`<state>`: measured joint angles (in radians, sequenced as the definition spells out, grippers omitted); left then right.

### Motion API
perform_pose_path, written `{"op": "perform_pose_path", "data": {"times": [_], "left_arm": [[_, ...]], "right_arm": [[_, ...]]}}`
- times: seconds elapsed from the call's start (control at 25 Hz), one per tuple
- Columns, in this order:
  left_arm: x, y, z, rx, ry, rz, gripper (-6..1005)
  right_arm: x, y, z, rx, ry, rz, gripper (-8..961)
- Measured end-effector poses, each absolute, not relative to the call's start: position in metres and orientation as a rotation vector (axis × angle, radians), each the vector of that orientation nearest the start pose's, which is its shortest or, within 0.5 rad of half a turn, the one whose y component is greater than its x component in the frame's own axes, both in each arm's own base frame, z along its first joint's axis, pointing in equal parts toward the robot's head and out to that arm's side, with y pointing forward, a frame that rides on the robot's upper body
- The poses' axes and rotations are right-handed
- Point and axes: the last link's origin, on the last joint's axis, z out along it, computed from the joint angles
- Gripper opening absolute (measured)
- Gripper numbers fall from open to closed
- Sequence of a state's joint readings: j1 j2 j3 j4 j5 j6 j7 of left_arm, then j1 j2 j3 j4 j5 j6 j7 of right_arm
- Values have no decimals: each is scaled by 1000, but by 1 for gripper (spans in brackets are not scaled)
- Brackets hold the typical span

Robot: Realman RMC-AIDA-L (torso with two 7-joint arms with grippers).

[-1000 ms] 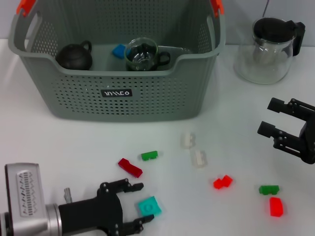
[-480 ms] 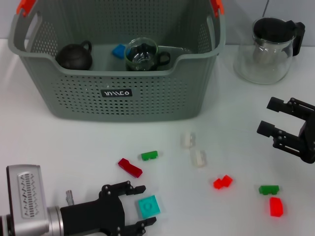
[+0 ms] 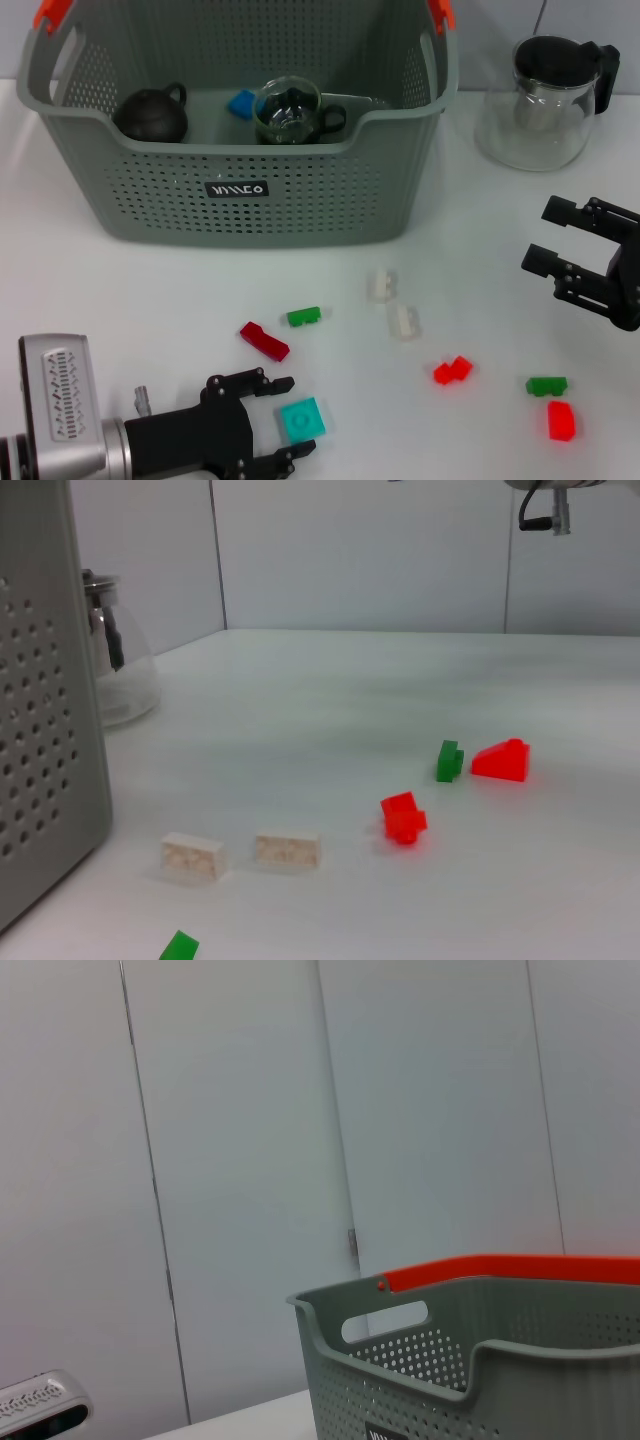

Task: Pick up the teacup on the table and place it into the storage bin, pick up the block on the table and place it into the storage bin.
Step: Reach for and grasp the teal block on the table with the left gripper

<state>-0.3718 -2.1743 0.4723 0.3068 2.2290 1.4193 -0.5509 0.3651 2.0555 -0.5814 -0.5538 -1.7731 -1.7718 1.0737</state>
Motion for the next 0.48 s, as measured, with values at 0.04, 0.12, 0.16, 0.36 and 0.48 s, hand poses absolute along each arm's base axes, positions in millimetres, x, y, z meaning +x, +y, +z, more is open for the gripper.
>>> {"op": "perform_pose_path", "data": {"times": [0.04, 0.12, 0.16, 0.36, 0.48], "left_arm": [[-318, 226, -97, -2742, -214, -558, 703], [-318, 226, -96, -2743, -218, -558, 703], [-319, 226, -97, -2743, -220, -557, 703], [-318, 226, -97, -2744, -218, -557, 703], [-318, 227, -96, -2745, -217, -555, 686]], "right_arm": [[289, 276, 28, -2499, 412, 1058, 685], [289, 276, 28, -2498, 411, 1058, 685], [289, 276, 28, -2498, 411, 1058, 685], [289, 276, 28, -2498, 410, 1058, 685], [289, 276, 28, -2501, 410, 1056, 685]]}}
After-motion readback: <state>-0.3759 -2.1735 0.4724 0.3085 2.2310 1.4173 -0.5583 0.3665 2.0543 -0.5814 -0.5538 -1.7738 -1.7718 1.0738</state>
